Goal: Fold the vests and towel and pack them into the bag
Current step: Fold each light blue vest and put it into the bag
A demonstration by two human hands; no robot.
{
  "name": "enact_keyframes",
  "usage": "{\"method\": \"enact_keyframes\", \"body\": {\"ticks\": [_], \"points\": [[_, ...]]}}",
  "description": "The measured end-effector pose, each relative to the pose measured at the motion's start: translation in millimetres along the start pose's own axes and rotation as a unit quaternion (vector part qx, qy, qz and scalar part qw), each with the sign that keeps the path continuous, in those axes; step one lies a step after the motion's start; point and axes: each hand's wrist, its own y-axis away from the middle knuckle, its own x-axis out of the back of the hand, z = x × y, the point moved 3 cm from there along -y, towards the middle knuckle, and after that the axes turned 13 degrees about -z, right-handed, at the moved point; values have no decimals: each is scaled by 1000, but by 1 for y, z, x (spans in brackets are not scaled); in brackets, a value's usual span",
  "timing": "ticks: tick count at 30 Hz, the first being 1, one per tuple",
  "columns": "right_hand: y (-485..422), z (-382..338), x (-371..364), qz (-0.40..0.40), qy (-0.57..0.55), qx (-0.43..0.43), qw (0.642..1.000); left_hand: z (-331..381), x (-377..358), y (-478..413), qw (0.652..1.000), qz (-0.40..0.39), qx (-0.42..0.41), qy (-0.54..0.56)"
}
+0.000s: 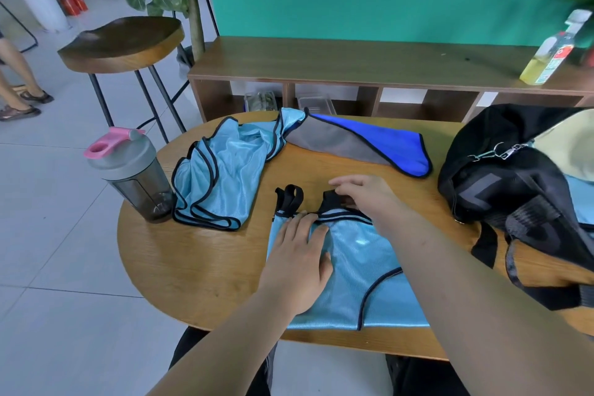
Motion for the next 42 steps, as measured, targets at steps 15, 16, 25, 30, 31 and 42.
{"method": "enact_keyframes", "body": {"ticks": [15, 16, 25, 30, 31, 42], "points": [[-23, -21, -14, 92, 252, -11, 963, 0, 0, 0, 1000, 0, -2, 1], [-23, -18, -11, 112, 220, -1, 969, 0, 0, 0, 1000, -1, -2, 1], [60, 10, -10, 233, 368, 189, 880, -1, 3, 1, 998, -5, 35, -42], [75, 71, -21, 70, 553, -18, 830, -1, 4, 3, 995, -32, 74, -53], [76, 74, -18, 60, 554, -26, 830, -2, 2, 2, 995, -48, 70, -50], [101, 88, 57, 233, 408, -45, 882, -15, 16, 7, 999, 2, -1, -51]]}}
